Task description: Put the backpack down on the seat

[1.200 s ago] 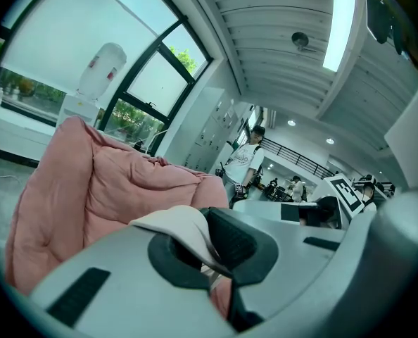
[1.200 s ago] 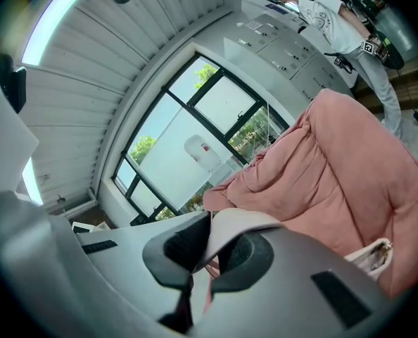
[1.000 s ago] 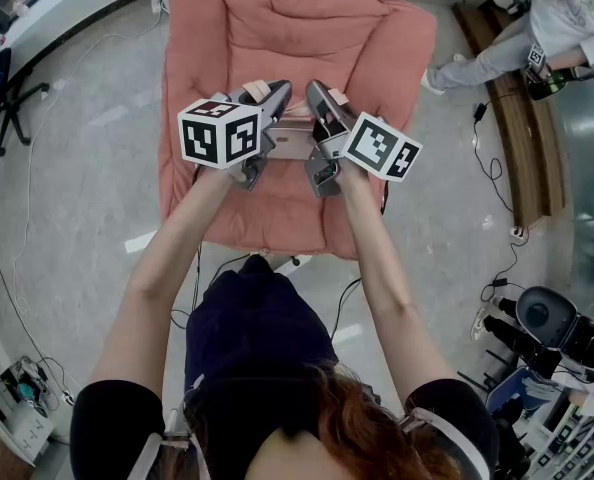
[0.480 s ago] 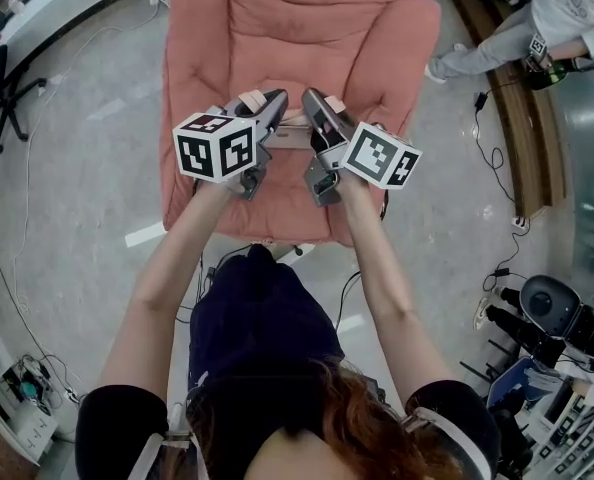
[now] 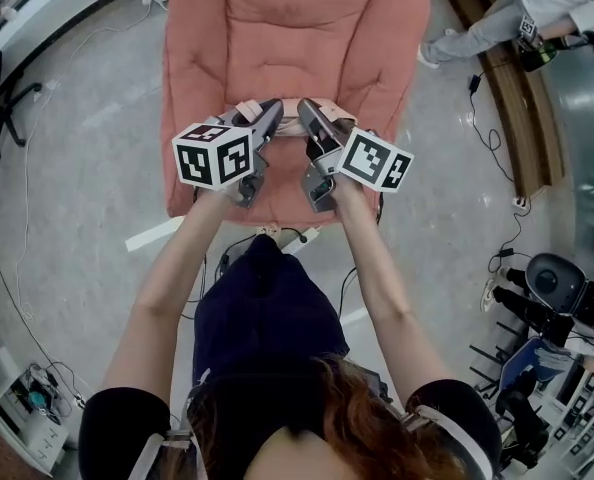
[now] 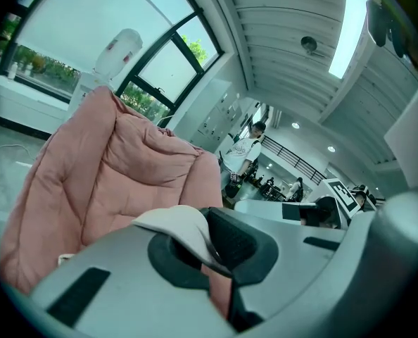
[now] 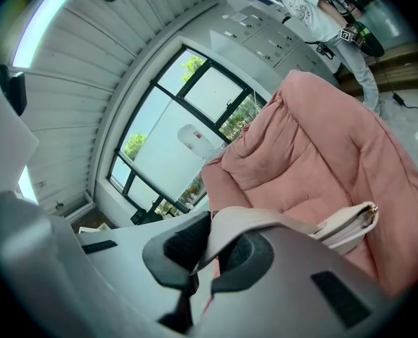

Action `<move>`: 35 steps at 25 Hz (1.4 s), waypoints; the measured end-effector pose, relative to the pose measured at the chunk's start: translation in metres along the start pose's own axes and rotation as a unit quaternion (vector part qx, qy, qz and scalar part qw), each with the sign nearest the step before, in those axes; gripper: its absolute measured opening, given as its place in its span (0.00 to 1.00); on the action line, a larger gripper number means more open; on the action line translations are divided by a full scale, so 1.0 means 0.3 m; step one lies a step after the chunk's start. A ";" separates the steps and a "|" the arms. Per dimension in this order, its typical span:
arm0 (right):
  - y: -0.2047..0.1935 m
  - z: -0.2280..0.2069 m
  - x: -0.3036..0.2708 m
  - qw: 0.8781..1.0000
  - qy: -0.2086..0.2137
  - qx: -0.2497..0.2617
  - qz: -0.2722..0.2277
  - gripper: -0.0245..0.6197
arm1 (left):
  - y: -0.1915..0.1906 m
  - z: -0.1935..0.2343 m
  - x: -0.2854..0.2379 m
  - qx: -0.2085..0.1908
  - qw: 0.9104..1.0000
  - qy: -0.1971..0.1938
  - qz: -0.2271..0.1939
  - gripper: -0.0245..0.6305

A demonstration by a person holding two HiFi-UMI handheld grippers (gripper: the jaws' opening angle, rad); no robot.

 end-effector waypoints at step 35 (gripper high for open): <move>-0.679 -0.016 0.278 0.996 -0.047 -0.065 -0.028 0.09 | -0.633 -0.130 0.240 -0.008 0.998 0.003 0.061 0.07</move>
Point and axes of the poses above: the fingertips, and each gripper's own axes: x backward along the fingers, z to its left, y out of its top, the point moved 4 cm from there along x, backward along the fingers, and after that the axes turned 9 degrees about z, right-handed, at the moved point
